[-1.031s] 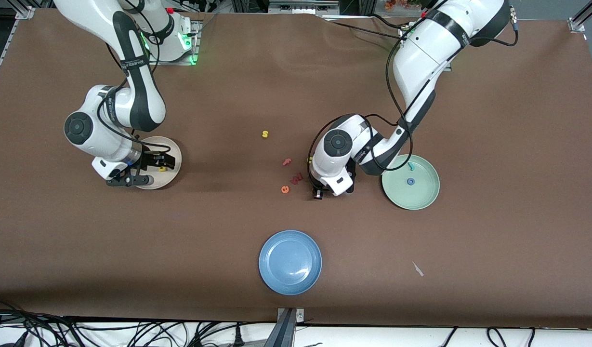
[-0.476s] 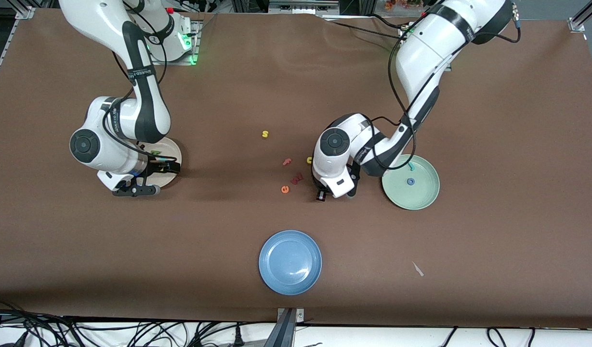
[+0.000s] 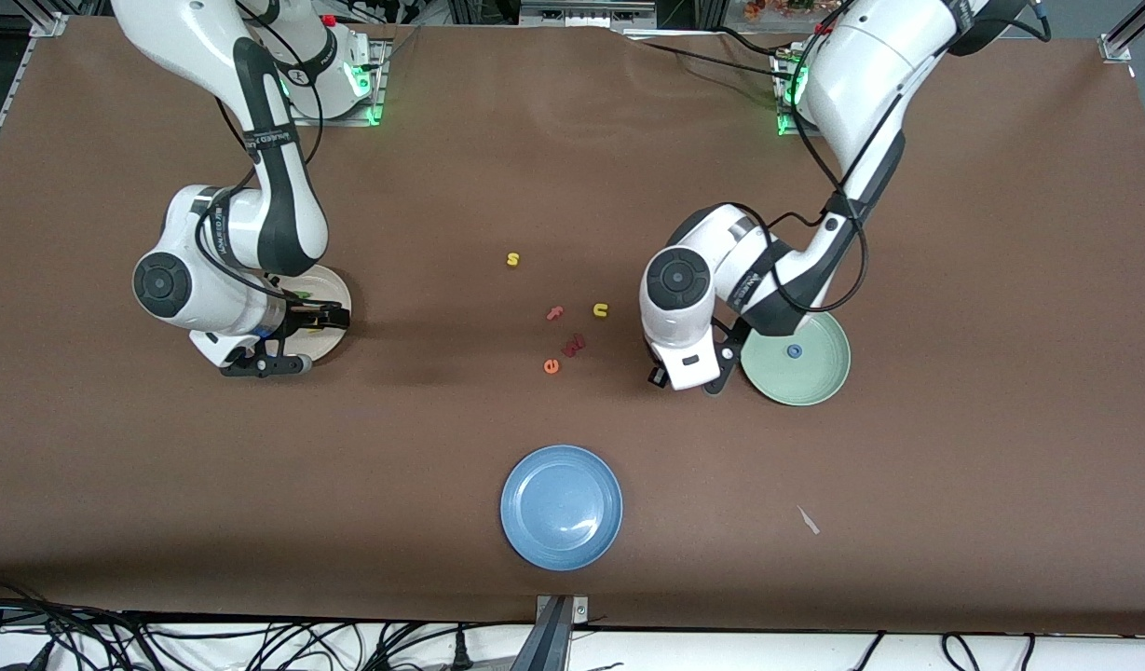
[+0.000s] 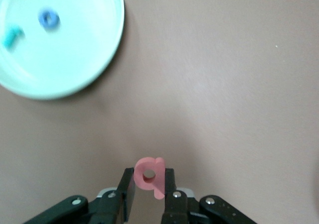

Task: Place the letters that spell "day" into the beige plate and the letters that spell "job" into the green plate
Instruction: 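Place the pink a in the green plate while the right gripper returns to rest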

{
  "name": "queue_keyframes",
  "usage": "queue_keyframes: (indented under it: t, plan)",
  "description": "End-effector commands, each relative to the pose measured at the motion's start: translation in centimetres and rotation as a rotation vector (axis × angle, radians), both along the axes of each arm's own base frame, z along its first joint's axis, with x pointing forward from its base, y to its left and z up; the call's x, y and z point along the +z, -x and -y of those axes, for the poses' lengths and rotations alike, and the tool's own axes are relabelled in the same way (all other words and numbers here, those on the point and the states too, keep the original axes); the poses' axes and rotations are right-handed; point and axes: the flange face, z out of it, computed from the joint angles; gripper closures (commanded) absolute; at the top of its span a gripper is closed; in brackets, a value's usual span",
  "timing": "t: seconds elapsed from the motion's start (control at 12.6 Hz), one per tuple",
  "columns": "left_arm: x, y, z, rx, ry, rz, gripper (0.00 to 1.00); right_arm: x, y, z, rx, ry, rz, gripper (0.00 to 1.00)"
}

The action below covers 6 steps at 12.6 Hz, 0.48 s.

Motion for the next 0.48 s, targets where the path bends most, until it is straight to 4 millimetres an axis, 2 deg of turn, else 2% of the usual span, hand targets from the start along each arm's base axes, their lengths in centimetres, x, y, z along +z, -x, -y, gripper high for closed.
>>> queue_keyframes:
  t: [0.0,0.16,0.4]
  plan:
    - [1.0,-0.2,-2.3,-0.143,-0.039,-0.043,1.0,5.7,1.2,2.2,-0.006,-0.065,-0.02,0.0]
    - [1.5,-0.4,-3.6,-0.206,-0.06,-0.081,1.0,11.6,2.8,3.4,0.137,0.005,-0.012,0.0]
    - [1.6,-0.9,-6.9,-0.312,-0.073,-0.168,1.0,19.6,4.7,4.8,0.171,0.067,0.013,0.0]
